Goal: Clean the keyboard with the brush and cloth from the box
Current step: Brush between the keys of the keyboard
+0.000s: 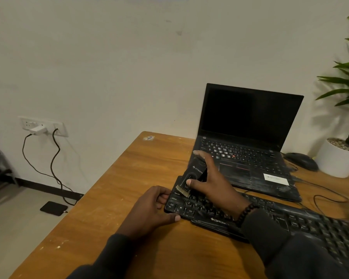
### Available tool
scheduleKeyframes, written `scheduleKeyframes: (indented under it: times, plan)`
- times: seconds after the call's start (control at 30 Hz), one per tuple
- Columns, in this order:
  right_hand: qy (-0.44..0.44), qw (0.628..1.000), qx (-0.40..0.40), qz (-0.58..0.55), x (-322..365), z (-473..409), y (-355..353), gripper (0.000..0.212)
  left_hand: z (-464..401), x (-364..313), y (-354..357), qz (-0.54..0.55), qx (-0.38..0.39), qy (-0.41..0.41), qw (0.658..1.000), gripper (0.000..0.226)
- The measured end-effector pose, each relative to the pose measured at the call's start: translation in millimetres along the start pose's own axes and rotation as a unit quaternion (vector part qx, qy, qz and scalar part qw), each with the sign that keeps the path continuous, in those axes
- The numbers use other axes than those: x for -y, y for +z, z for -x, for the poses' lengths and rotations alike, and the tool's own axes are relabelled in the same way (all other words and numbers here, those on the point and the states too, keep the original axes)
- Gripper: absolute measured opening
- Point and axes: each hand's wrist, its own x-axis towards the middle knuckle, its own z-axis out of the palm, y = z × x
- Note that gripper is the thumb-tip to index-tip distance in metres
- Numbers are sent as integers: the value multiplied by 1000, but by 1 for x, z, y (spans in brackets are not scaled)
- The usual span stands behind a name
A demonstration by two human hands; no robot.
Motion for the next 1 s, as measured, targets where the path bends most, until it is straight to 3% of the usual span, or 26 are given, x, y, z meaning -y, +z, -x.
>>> scheduleKeyframes:
  times: [0.37, 0.43, 0.5, 0.6, 0.7, 0.83, 0.9, 1.0]
  plan:
    - [-16, 999, -7, 29, 0, -3, -4, 68, -1, 5, 0, -2, 4, -3, 1000, 65]
    - [-62, 989, -48, 123, 3, -6, -1, 68, -1, 6, 1, -3, 2, -4, 1000, 65]
    - [-110, 955, -55, 272, 7, -6, 5, 71, -1, 6, 1, -2, -1, -7, 1000, 64]
    - [-156, 914, 34, 374, 9, 10, 21, 71, -2, 8, 2, 10, -5, -6, 1000, 62]
    - [-177, 931, 91, 307, 20, 25, 28, 68, -1, 7, 2, 4, -5, -7, 1000, 61]
    - [-135, 948, -2, 287, 19, 10, 18, 72, -1, 8, 2, 14, -2, -10, 1000, 62]
    - [-133, 939, 27, 317, 18, 12, 23, 71, -1, 8, 2, 16, 0, -7, 1000, 61]
    - [-143, 959, 93, 224, 21, 16, 30, 65, -1, 8, 2, 21, 9, -10, 1000, 62]
